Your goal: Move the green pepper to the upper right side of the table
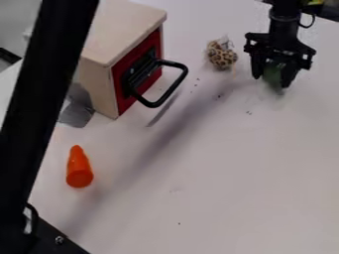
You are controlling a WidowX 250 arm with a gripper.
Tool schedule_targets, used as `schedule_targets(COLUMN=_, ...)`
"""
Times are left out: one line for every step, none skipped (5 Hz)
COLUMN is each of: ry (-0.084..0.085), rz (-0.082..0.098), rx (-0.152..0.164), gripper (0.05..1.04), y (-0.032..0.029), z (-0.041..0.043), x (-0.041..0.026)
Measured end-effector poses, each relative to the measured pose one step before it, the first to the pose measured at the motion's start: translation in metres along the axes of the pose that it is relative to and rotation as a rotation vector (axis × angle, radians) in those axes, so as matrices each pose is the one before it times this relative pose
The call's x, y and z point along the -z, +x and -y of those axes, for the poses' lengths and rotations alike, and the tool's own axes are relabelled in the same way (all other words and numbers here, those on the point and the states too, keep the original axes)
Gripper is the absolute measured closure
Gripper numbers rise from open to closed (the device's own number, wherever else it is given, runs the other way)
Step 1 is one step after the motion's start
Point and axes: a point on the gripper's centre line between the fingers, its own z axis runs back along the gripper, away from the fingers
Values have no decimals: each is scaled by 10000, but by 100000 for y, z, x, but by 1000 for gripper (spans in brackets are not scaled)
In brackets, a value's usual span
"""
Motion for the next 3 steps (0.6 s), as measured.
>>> schedule_targets(ry=-39, rz=-66, rx=-132, gripper=279, y=369, z=132, x=-602)
schedule_targets(ry=-113, rz=48, rx=-116, gripper=81, y=490, z=262, x=-1071)
schedule_targets(ry=-274, rz=-282, rx=-96, gripper=85, y=-312, z=474, x=-478)
